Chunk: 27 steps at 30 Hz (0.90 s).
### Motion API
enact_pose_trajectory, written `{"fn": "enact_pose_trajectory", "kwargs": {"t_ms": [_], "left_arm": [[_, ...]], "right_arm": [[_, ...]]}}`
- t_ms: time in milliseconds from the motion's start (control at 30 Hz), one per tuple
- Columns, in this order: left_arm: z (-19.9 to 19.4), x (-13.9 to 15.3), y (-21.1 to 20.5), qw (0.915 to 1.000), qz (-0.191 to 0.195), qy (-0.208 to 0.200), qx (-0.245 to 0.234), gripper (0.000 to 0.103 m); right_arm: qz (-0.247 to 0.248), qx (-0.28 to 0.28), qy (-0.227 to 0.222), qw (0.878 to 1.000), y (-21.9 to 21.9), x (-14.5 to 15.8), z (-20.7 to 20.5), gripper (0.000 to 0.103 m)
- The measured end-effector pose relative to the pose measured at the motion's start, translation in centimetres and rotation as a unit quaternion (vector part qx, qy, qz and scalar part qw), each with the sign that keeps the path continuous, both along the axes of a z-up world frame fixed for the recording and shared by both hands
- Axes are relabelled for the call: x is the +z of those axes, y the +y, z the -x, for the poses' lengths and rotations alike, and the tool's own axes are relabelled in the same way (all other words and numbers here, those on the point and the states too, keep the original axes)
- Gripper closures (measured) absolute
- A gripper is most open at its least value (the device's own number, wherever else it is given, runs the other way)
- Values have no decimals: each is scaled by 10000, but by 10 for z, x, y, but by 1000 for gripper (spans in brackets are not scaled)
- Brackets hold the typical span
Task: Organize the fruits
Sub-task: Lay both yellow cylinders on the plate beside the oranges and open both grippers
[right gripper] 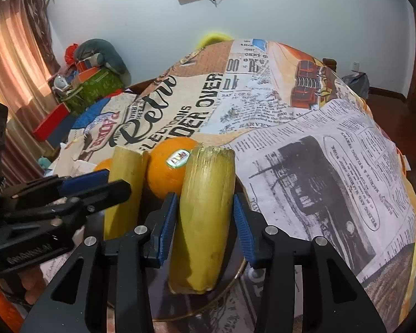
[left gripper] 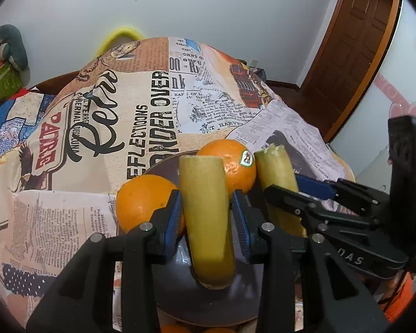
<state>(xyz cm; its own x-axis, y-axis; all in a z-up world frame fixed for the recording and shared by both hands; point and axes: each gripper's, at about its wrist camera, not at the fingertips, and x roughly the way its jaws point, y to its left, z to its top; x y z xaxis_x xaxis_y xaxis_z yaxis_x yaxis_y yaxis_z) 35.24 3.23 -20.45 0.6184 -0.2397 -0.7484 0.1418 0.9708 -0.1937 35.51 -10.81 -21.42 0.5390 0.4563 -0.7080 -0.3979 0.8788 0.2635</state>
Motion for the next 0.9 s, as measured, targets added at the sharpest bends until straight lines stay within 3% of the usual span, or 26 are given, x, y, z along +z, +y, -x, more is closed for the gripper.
{"fn": "enact_pose_trajectory", "kwargs": {"t_ms": [667, 800, 900], "left_arm": [[57, 47, 5, 9992, -125, -372, 80, 66], [78, 58, 7, 9987, -205, -446, 135, 62], [96, 62, 10, 9981, -309, -488, 224, 54]], "right_arm": [[260, 65, -566, 9980, -10, 49, 45, 62], [310, 32, -690, 9971, -14, 59, 62, 53], [338, 14, -767, 9965, -18, 64, 78, 44]]}}
